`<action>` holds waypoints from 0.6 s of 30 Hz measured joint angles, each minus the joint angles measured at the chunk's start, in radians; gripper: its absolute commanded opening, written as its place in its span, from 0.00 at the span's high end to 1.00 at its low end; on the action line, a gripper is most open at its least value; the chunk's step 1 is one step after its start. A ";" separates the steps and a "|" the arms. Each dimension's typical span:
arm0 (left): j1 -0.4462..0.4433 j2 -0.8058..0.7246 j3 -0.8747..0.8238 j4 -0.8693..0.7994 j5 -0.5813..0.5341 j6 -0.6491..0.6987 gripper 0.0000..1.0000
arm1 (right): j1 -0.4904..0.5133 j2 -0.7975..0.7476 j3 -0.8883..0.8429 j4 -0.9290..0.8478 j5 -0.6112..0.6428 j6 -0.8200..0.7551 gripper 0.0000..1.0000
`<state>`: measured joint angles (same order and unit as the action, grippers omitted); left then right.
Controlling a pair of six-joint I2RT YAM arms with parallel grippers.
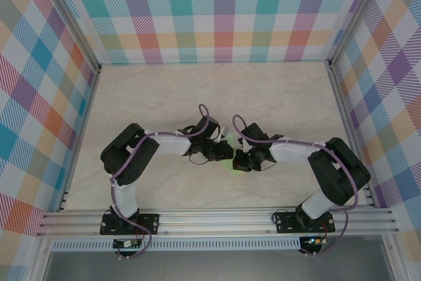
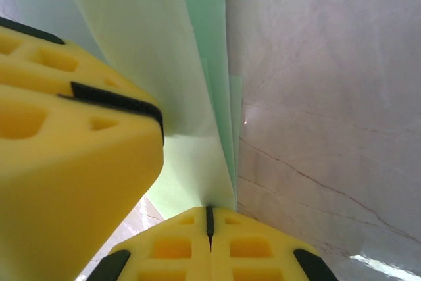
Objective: Fold a paper plane with a square sheet of paper (fold left side to right side)
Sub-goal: Fourth fold the wing at the center of the table.
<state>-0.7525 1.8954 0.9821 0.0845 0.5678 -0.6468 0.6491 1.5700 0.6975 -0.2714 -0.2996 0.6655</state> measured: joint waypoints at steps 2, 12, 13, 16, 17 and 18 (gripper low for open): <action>0.000 0.010 0.000 0.002 -0.008 0.000 0.86 | 0.001 0.000 0.002 -0.003 0.001 0.000 0.98; 0.027 0.042 0.001 0.023 0.027 0.017 0.89 | 0.006 -0.001 0.005 -0.011 0.015 -0.016 0.98; 0.032 0.045 0.002 0.023 0.038 0.023 0.89 | 0.007 -0.001 0.005 -0.011 0.016 -0.018 0.98; 0.052 0.060 0.014 0.014 0.080 0.042 0.88 | 0.007 -0.001 0.005 -0.012 0.016 -0.019 0.98; 0.062 0.066 0.023 0.005 0.094 0.049 0.89 | 0.007 -0.001 0.005 -0.012 0.016 -0.019 0.98; 0.074 0.074 0.034 -0.006 0.109 0.058 0.89 | 0.007 -0.001 0.005 -0.012 0.016 -0.019 0.98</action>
<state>-0.6781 1.9697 1.0164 0.0784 0.6765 -0.5888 0.6563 1.5692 0.7025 -0.2832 -0.2836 0.6460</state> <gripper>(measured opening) 0.115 0.051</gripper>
